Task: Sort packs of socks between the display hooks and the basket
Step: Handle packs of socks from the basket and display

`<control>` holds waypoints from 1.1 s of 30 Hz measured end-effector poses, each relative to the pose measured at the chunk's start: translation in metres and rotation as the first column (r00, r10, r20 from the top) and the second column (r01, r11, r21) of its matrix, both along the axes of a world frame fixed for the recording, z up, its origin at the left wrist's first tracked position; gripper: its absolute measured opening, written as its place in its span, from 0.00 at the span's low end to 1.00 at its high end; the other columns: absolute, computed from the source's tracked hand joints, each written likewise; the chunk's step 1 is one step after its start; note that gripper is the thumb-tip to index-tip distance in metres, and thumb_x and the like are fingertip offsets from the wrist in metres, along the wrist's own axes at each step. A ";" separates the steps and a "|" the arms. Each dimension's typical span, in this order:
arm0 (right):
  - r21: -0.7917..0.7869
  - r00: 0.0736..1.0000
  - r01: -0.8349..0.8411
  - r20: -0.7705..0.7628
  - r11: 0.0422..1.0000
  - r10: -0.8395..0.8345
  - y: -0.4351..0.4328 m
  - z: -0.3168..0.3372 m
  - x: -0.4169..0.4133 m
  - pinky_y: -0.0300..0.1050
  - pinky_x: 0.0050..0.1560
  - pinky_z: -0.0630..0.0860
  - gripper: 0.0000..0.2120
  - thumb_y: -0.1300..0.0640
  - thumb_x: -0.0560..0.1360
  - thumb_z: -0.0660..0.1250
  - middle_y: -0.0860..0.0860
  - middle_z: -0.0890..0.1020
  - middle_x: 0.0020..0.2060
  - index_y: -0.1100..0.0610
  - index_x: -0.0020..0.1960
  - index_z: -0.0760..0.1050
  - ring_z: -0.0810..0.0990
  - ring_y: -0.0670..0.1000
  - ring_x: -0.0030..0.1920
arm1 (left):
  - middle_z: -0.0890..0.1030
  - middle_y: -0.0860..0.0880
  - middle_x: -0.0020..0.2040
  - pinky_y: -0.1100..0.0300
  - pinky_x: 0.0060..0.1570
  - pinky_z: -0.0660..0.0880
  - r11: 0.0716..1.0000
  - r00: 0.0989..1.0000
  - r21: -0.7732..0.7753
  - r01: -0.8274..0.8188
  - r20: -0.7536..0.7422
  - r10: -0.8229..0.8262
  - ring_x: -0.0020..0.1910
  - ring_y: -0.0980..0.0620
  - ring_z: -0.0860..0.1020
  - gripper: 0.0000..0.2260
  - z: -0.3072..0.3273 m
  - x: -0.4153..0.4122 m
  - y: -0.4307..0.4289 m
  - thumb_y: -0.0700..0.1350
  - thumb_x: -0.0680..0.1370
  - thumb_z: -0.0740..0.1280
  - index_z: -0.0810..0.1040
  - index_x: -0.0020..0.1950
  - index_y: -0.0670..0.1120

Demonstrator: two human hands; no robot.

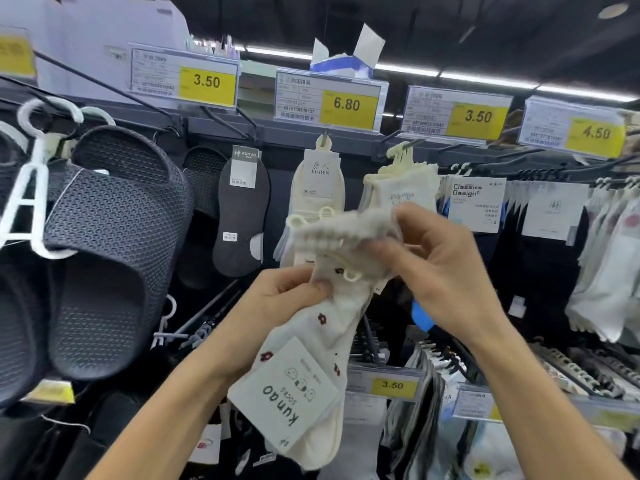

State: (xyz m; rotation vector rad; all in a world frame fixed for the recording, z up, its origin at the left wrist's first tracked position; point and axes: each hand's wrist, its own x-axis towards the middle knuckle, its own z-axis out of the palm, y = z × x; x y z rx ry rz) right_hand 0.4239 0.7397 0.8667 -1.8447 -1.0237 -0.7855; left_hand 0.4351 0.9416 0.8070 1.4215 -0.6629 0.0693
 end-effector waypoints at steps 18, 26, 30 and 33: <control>-0.061 0.993 -0.117 -0.002 0.991 0.117 0.006 -0.009 -0.003 0.34 0.46 0.77 0.10 0.64 0.73 0.71 0.43 0.84 0.48 0.51 0.49 0.79 0.83 0.44 0.49 | 0.84 0.53 0.37 0.63 0.38 0.78 0.989 0.997 -0.136 0.065 0.038 -0.060 0.37 0.58 0.82 0.09 0.002 -0.002 -0.004 0.53 0.64 0.78 0.86 0.40 0.50; -0.238 0.998 -0.061 -0.014 0.969 0.059 -0.003 -0.013 -0.012 0.32 0.56 0.73 0.16 0.67 0.70 0.68 0.42 0.81 0.56 0.52 0.53 0.82 0.79 0.45 0.61 | 0.81 0.49 0.35 0.62 0.38 0.77 0.983 0.992 -0.165 -0.080 0.082 0.094 0.34 0.55 0.79 0.09 0.000 0.004 0.000 0.44 0.74 0.68 0.84 0.35 0.49; -0.279 0.984 0.055 0.179 0.959 -0.005 0.003 -0.017 -0.007 0.40 0.55 0.77 0.18 0.75 0.67 0.74 0.45 0.82 0.52 0.57 0.50 0.82 0.81 0.48 0.58 | 0.85 0.42 0.44 0.55 0.47 0.80 0.981 0.965 -0.050 -0.187 0.176 0.193 0.44 0.50 0.82 0.09 -0.002 0.008 0.003 0.27 0.76 0.65 0.83 0.50 0.35; -0.209 0.984 0.013 0.179 0.978 0.025 0.001 -0.015 -0.005 0.36 0.52 0.76 0.12 0.74 0.68 0.75 0.47 0.82 0.50 0.59 0.46 0.83 0.82 0.48 0.54 | 0.84 0.38 0.54 0.46 0.53 0.77 0.995 0.990 -0.095 -0.038 0.132 0.051 0.52 0.43 0.82 0.11 -0.002 0.003 0.004 0.43 0.78 0.67 0.83 0.55 0.38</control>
